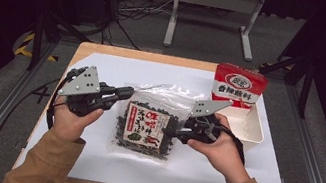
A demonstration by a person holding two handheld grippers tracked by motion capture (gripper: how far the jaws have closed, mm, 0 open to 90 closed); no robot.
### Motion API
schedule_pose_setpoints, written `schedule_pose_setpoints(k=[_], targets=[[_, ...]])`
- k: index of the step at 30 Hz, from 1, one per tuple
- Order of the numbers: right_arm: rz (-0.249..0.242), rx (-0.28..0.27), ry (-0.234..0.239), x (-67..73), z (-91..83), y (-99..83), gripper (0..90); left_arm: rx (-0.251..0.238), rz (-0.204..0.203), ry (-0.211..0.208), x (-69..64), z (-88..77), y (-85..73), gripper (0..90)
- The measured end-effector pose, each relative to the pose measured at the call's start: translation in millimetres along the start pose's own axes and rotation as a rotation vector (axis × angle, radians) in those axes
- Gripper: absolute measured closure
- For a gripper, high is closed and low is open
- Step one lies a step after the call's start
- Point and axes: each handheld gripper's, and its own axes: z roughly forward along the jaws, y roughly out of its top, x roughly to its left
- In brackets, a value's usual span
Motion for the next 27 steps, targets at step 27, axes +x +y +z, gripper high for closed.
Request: schedule_pose_setpoints(k=[27], targets=[[-0.007, 0.023, -0.097, -2.0, -53.2, 2.1, 76.5, 0.01, -0.113, -0.005, 18.9, -7.5, -9.5, 56.7]])
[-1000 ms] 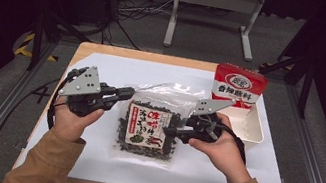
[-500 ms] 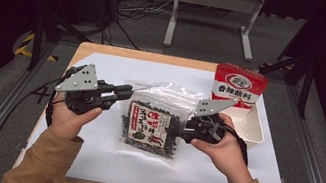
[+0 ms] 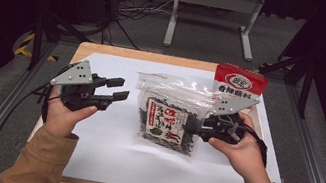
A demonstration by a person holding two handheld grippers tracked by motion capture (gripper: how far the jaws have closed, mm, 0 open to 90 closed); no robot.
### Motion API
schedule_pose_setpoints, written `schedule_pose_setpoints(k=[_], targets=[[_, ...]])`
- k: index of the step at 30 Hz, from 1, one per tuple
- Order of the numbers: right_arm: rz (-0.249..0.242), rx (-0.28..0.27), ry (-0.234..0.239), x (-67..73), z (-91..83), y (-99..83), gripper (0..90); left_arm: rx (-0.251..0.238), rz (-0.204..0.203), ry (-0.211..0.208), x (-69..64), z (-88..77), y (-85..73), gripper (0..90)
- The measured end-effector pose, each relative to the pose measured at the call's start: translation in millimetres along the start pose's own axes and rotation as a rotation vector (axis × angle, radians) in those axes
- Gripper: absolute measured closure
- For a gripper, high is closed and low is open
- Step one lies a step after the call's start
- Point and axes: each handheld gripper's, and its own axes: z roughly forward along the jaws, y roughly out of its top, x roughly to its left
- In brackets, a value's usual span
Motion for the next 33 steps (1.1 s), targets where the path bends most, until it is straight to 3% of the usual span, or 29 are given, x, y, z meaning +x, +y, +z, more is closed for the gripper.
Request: schedule_pose_setpoints(k=[10, 16, 33], targets=[[-0.003, 0.0, -0.059, -6.5, -25.1, -3.0, 76.4, 0.026, -0.021, 0.018, 7.7, 0.9, -6.1, 51.7], [-0.019, -0.02, -0.089, -8.5, -37.4, -1.4, 76.3, 0.052, -0.068, 0.034, 18.0, 5.1, -14.4, 50.2], [-0.038, -0.069, -0.163, -12.6, -69.7, 10.4, 76.4, 0.101, -0.144, 0.062, 38.6, 8.0, -36.4, 47.1]])
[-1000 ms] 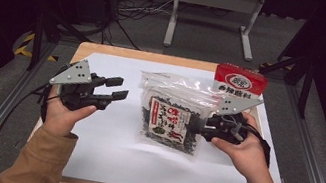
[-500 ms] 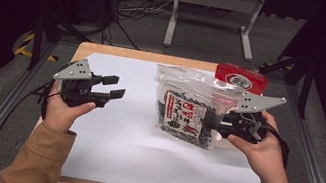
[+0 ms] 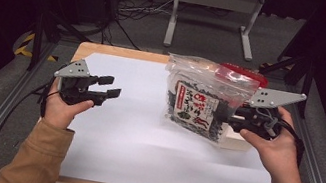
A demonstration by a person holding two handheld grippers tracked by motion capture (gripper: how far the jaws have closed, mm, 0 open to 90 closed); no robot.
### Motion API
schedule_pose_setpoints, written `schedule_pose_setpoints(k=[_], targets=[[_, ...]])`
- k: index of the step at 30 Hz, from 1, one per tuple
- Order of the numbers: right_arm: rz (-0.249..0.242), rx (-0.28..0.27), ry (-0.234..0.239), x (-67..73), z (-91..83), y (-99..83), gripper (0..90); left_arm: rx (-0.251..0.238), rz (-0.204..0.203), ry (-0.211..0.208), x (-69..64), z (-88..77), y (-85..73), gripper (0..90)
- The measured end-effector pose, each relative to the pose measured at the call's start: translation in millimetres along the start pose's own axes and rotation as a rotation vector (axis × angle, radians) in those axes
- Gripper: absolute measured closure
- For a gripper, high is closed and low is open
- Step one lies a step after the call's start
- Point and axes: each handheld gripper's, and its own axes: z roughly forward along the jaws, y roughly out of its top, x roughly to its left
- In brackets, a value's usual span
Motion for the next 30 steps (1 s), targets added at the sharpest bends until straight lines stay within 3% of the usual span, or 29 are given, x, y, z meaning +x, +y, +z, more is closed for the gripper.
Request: schedule_pose_setpoints(k=[7, 14, 15, 20, 30], targets=[[0.0, -0.014, -0.037, -6.8, -12.5, 5.0, 76.4, 0.04, -0.03, 0.016, 9.8, 3.4, -12.4, 46.1], [0.004, -0.012, -0.065, -12.2, -19.1, 6.7, 76.4, 0.038, -0.017, 0.033, 16.0, 4.9, -18.1, 44.5], [0.002, -0.015, -0.08, -15.1, -22.8, 7.1, 76.4, 0.033, -0.033, 0.03, 16.1, 6.0, -19.6, 44.1], [-0.002, -0.019, -0.104, -19.5, -29.0, 6.8, 76.3, 0.03, -0.029, 0.044, 21.6, 9.1, -25.2, 41.8], [0.0, -0.019, -0.15, -29.3, -37.0, 2.1, 76.3, -0.037, -0.035, 0.063, 32.4, 14.7, -39.0, 35.9]])
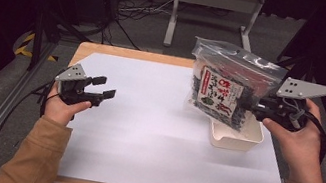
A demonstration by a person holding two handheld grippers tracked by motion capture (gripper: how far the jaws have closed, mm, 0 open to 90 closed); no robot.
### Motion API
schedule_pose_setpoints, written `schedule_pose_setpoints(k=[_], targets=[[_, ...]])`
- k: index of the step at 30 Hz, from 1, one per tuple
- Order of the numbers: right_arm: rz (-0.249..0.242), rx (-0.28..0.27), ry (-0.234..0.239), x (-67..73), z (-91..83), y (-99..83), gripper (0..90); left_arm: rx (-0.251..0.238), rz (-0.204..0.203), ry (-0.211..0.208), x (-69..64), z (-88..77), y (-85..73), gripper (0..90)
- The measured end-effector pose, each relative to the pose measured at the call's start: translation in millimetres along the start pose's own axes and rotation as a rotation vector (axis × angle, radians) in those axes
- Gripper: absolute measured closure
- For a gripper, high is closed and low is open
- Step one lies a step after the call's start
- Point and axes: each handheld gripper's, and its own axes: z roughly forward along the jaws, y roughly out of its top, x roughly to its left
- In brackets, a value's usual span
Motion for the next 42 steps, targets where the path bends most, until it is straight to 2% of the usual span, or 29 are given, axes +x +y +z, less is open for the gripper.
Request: schedule_pose_setpoints(k=[13, 17, 26, 31, 37, 38, 42], targets=[[0.014, -0.007, -0.061, -16.8, -4.9, -10.9, 76.4, 0.057, -0.016, -0.005, 7.1, 6.4, -8.6, 34.1], [0.04, -0.014, -0.087, -24.5, -6.2, -18.1, 76.4, 0.062, -0.024, 0.002, 9.0, 6.8, -10.7, 33.8], [0.085, 0.006, -0.133, -38.5, -8.7, -32.0, 76.4, 0.064, -0.025, 0.006, 10.4, 6.4, -11.7, 33.9], [0.114, 0.01, -0.152, -43.6, -9.9, -37.5, 76.4, 0.065, -0.033, 0.005, 10.3, 6.6, -12.4, 34.1], [0.163, 0.032, -0.169, -48.3, -9.8, -44.7, 76.3, 0.074, -0.014, 0.007, 11.9, 6.7, -12.5, 34.2], [0.175, 0.039, -0.168, -48.6, -9.3, -45.7, 76.3, 0.074, -0.022, 0.003, 11.4, 6.9, -12.7, 34.3], [0.18, 0.057, -0.175, -50.2, -6.3, -49.9, 76.3, 0.073, -0.019, 0.002, 11.4, 6.7, -12.6, 34.4]])
